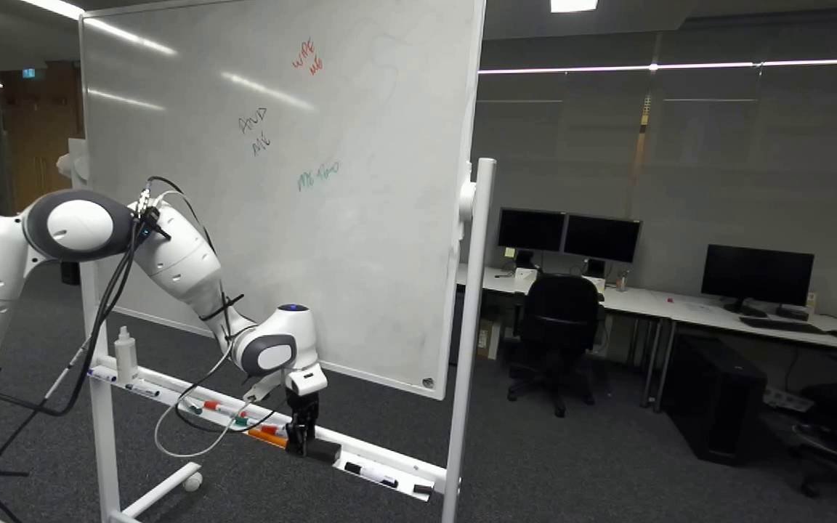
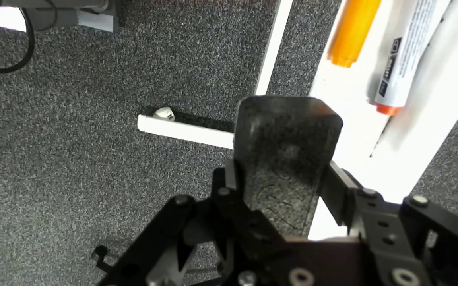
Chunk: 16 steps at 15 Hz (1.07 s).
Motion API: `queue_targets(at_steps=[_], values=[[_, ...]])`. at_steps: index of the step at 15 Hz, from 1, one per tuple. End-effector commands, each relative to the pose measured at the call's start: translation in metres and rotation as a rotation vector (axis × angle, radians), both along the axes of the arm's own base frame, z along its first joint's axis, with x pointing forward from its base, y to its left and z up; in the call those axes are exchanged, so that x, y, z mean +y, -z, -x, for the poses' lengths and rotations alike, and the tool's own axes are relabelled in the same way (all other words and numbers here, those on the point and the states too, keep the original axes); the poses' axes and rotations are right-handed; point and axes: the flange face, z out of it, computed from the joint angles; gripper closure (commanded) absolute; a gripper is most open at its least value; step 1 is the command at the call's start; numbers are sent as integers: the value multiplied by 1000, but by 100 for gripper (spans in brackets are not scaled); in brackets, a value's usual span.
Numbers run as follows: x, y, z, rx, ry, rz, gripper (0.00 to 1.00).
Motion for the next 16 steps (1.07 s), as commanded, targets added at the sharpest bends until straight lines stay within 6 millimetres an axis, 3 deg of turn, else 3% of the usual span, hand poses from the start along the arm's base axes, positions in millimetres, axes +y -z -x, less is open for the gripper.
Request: queue_targets(at_steps=[1, 6, 10, 13, 16], values=[[-1, -32, 53, -6, -49, -48, 69], [-13, -63, 123, -18, -205, -81, 69], [-20, -102, 168, -96, -353, -48, 69], [-11, -137, 190, -159, -486, 21, 69], [11, -174, 202, -219, -616, 95, 69]])
